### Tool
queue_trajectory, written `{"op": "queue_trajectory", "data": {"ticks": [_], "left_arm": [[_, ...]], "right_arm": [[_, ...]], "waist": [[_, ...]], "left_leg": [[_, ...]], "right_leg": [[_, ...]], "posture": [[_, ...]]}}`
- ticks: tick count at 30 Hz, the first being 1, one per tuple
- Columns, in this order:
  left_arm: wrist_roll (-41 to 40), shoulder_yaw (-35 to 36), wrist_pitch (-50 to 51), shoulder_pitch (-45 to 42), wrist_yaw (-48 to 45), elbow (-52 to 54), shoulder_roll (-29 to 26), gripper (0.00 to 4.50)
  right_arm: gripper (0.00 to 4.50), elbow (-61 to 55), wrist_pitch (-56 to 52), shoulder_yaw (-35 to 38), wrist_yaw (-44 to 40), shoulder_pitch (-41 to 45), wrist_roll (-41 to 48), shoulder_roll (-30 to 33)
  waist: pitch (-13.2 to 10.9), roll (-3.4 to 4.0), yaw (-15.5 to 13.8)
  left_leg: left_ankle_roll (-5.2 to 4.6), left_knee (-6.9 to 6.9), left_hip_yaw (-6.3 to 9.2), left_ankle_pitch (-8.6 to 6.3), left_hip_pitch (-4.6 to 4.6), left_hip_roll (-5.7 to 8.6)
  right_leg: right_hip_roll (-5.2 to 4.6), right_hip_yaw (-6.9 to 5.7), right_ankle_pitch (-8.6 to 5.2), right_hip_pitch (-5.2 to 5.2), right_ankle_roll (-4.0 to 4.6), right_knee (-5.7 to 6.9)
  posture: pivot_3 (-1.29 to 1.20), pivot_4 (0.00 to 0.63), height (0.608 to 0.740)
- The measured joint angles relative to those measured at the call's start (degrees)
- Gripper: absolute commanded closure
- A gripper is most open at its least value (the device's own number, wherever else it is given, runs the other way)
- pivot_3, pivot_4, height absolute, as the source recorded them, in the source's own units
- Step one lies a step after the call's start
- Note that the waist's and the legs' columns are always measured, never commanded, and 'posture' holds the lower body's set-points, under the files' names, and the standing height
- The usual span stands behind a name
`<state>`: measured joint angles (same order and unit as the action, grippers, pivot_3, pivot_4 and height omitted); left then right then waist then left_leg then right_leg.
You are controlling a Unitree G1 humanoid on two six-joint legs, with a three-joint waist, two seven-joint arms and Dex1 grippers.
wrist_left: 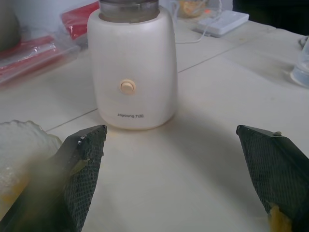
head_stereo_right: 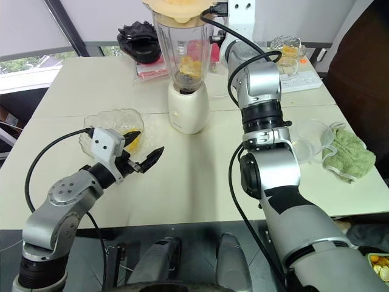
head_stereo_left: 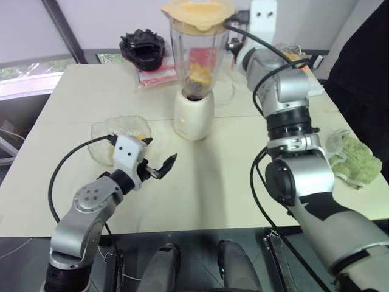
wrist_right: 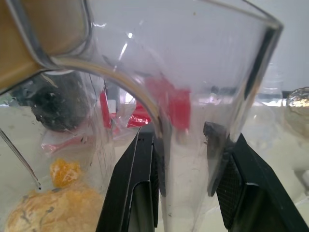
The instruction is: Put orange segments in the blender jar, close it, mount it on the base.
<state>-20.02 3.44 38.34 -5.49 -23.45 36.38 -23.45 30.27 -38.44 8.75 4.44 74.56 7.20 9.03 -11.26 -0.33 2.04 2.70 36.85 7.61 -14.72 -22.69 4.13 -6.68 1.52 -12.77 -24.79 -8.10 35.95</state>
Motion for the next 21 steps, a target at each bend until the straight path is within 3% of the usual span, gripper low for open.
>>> {"op": "queue_trajectory", "data": {"ticks": [11, 21], "left_arm": [[-0.1, -0.1, -0.5, -2.1, -1.2, -2.4, -0.4, 0.02], [-0.1, -0.2, -0.5, -0.8, -0.2, -2.0, -0.1, 0.02]], "right_arm": [[3.56, -7.4, -2.3, -0.6, 1.8, -4.1, -0.3, -1.3], [3.56, 2.0, 5.8, -1.1, 1.2, -1.4, -1.3, -1.4]], "waist": [[0.0, 0.0, 0.5], [0.0, -0.01, 0.6]], "left_leg": [[0.0, 0.02, -0.01, 0.0, 0.07, -0.01], [0.01, 0.04, -0.02, 0.01, 0.29, -0.03]], "right_leg": [[0.0, 0.0, 0.01, 0.02, 0.01, 0.09], [0.04, 0.0, 0.05, 0.2, 0.08, 0.09]], "posture": [[0.0, 0.15, 0.74], [0.0, 0.15, 0.74]]}}
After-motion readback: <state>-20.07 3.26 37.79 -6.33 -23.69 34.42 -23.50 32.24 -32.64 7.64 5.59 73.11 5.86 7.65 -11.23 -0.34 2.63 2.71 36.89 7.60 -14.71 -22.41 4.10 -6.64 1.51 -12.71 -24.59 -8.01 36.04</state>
